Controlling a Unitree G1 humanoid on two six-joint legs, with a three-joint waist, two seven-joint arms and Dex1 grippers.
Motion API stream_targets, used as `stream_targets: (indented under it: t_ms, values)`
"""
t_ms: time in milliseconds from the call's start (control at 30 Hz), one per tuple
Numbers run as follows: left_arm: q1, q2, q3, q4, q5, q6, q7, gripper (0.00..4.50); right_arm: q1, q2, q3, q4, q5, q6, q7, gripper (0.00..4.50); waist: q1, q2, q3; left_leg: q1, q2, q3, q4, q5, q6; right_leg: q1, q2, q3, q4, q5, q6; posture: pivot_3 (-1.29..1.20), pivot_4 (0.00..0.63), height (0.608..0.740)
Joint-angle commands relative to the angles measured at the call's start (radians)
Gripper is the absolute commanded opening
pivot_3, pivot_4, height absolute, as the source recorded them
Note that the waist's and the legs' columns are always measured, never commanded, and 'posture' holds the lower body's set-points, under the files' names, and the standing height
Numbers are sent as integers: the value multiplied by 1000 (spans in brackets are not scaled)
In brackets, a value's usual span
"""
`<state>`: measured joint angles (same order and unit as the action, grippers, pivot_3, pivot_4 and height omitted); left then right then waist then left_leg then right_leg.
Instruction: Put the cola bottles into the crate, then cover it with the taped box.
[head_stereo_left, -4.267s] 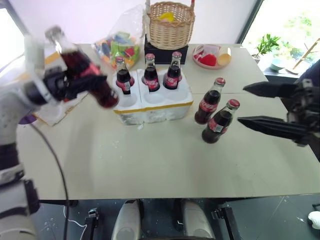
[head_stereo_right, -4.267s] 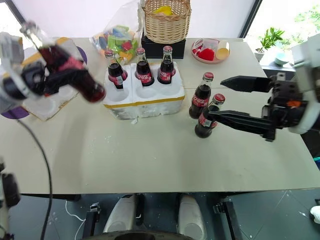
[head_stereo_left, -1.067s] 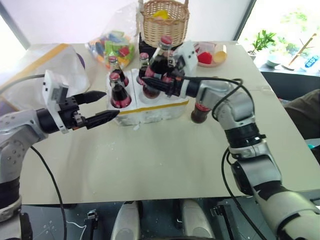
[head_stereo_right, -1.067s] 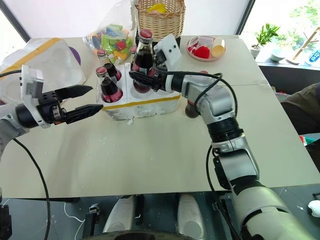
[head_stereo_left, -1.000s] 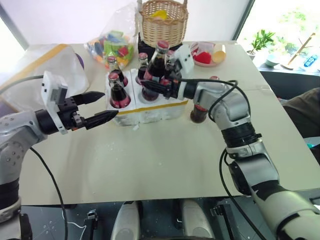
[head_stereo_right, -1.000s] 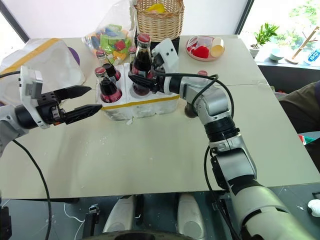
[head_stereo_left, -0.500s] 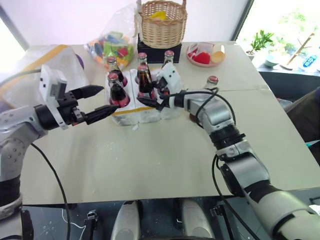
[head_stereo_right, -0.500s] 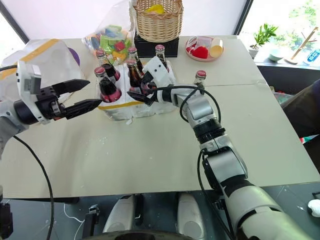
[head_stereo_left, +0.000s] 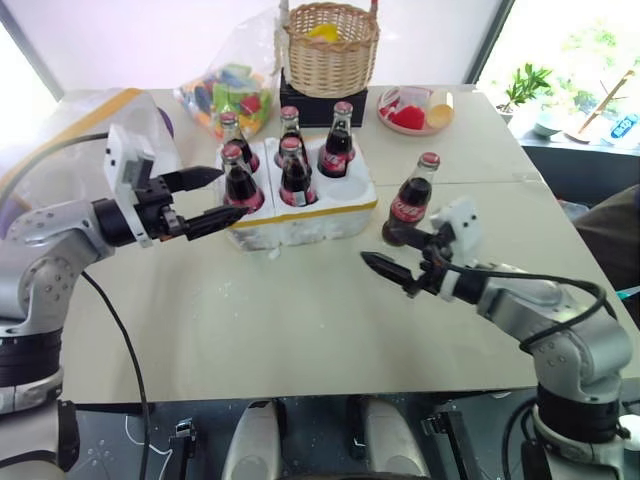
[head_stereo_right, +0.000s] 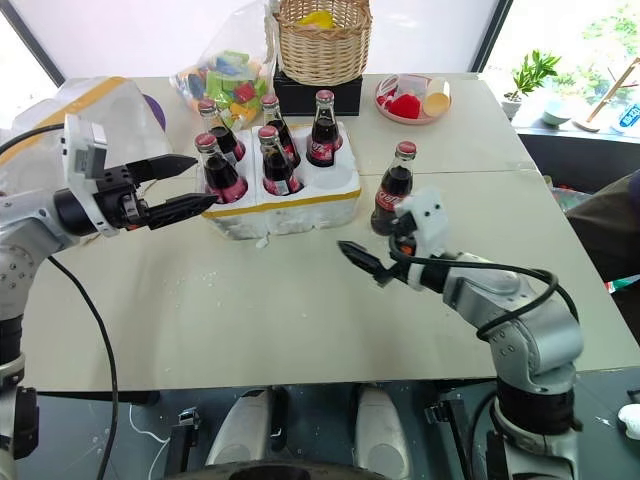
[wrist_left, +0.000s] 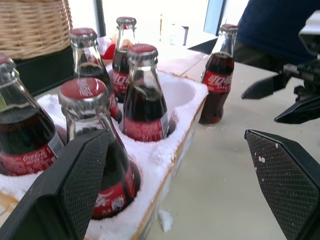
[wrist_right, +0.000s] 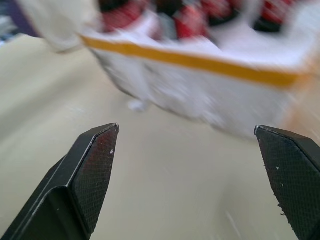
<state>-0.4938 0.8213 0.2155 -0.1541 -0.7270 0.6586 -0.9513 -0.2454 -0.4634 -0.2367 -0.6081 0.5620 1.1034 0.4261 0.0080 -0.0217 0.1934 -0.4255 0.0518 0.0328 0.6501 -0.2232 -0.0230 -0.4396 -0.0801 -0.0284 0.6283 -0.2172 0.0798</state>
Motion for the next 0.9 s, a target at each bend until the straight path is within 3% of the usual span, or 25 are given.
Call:
stream_targets:
  t_ms: [33,367,767,900]
  values:
    - [-34,-2,-4,4,11,-28,-24,4500,14,-14,-106,17,-20,-44,-53,4446,0,0,0,0,0,0,0,0,0,0,0,0,0,0,0,0,150,740]
    - [-65,-19,-22,26,34,-37,-37,4500,-88,-42,-53,203,-53,-179,-27,4446,-4,0,0,0,0,0,0,0,0,0,1,0,0,0,0,0,150,740]
    - [-37,0,9,-4,35,-27,-25,4500,-289,23,100,559,-150,-382,8,4446,-4,0,0,0,0,0,0,0,0,0,1,0,0,0,1,0,150,740]
    - [-25,8,26,-20,29,-19,-16,4500,-305,28,102,617,-162,-427,20,3211,-2,0,0,-1,0,0,0,0,0,0,1,0,0,1,2,0,150,740]
